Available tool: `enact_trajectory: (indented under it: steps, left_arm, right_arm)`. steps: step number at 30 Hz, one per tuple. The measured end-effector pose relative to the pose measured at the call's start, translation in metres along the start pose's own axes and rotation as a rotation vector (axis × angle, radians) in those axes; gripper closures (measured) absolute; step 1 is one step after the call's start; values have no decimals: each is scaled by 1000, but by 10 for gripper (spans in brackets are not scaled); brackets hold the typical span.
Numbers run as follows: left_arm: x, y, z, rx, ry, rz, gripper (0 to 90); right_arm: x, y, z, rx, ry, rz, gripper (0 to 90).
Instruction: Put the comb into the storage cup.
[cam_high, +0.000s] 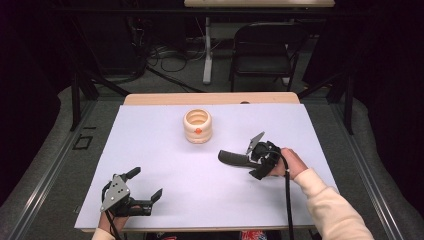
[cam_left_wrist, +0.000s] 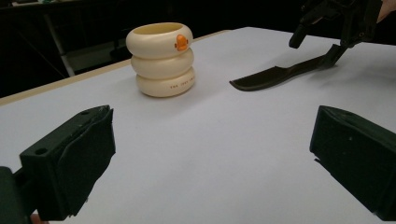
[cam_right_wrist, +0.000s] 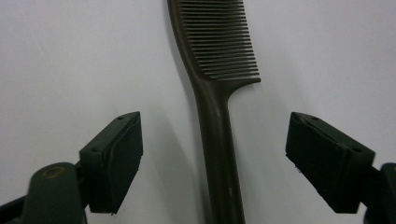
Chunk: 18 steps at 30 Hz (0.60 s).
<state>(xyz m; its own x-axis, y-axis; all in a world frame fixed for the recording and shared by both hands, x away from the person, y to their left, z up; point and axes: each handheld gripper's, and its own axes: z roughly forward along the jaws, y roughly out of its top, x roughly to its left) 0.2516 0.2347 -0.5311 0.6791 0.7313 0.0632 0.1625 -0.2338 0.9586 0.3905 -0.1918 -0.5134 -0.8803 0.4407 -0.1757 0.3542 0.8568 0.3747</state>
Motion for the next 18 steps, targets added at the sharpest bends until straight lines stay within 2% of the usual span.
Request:
enact_trajectory:
  steps: [2,4,10,14,18]
  left_arm:
    - [0,0,0,-1,-1,1,1]
    - [0,0,0,0,0,-3,1]
    - [0,0,0,1,-1,-2,1]
    - [0,0,1,0,-4,-2,1]
    - [0,0,1,0,-5,-2,1]
  right_arm:
    - [0,3,0,15,7,-24,268]
    - [0,6,1,32,0,-48,364]
    - [-3,15,8,98,0,-103,526]
    - [-3,20,12,149,7,-131,592]
    - [-3,23,17,189,15,-140,629]
